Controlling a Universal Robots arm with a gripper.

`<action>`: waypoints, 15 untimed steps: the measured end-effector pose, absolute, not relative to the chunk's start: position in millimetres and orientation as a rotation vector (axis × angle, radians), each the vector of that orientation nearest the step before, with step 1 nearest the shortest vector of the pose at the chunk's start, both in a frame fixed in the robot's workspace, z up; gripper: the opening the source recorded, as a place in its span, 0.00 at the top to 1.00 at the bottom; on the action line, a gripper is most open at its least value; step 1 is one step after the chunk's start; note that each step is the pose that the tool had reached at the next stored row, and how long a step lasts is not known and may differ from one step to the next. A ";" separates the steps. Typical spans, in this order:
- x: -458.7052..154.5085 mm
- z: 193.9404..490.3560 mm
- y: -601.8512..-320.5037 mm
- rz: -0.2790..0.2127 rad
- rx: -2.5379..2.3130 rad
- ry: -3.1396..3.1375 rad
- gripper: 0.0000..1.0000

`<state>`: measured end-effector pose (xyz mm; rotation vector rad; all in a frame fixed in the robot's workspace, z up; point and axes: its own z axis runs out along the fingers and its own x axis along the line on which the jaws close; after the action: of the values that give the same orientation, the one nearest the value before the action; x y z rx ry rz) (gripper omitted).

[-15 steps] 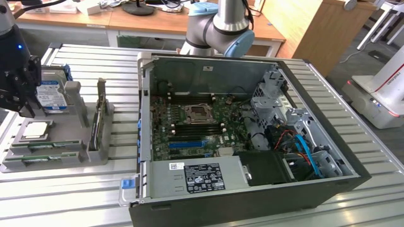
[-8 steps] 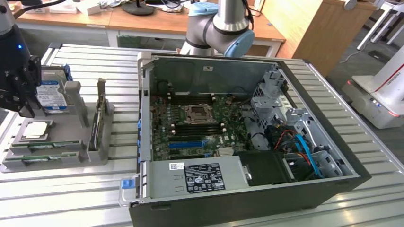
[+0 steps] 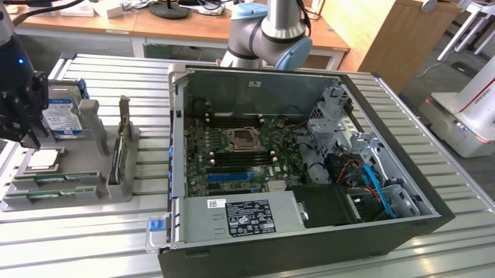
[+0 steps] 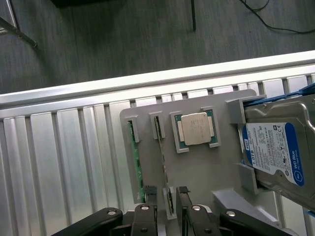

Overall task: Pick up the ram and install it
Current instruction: 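Pick up the ram and move it above insertion slot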

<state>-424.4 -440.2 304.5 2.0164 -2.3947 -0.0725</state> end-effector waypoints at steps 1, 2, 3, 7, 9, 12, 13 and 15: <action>-424.4 304.6 -441.8 -0.073 2.016 -2.395 0.70; -424.4 304.5 -443.4 -0.073 2.017 -2.395 0.70; -424.5 304.5 -445.1 -0.073 2.016 -2.395 0.70; -424.8 304.5 -452.6 -0.075 2.018 -2.396 0.70; -425.0 304.5 -456.3 -0.077 2.019 -2.397 0.70; -425.0 304.5 -459.8 -0.080 2.020 -2.398 0.70; -425.0 304.6 -460.0 -0.080 2.020 -2.398 0.70; -425.0 304.6 -460.0 -0.080 2.019 -2.398 0.70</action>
<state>-425.0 -460.0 304.6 2.0194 -2.3978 -0.0803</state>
